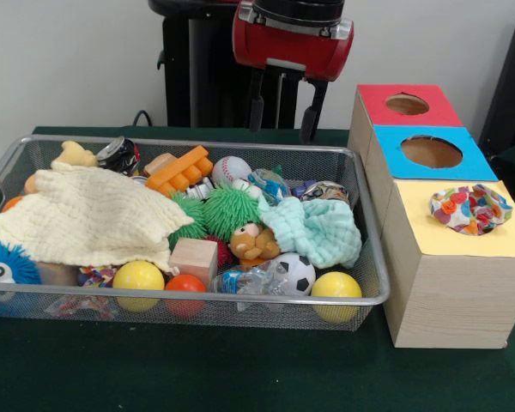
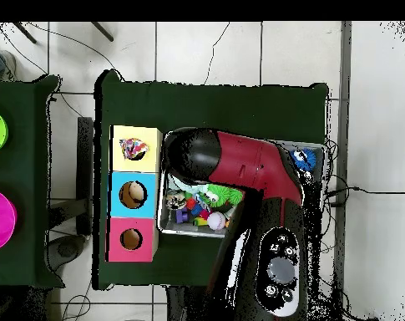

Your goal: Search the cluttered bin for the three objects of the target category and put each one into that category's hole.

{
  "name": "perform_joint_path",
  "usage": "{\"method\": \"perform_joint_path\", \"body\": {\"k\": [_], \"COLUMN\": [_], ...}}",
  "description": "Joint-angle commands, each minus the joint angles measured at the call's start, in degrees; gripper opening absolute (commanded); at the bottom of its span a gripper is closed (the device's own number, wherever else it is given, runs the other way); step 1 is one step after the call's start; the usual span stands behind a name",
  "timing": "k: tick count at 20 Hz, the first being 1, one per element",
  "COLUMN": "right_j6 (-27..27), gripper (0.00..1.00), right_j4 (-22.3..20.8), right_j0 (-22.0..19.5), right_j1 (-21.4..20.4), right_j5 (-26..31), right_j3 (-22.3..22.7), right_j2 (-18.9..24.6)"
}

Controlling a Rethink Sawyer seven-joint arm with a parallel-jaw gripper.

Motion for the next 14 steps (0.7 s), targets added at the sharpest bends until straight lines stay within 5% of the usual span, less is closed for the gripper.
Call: {"method": "perform_joint_path", "body": {"k": [1,6,14], "right_j6": [-1.92,-10.01,-18.22], "gripper": [1.0,1.0,1.0], "right_j4": [-2.46,-5.4,-10.89], "right_j0": [-0.41,-6.4,-12.66], "right_j1": [1.34,7.13,14.09], "right_j5": [2.56,-0.4,2.65], "right_j3": [-0.09,-5.54,-15.79], "right_j2": [7.11,11.0,17.22]}}
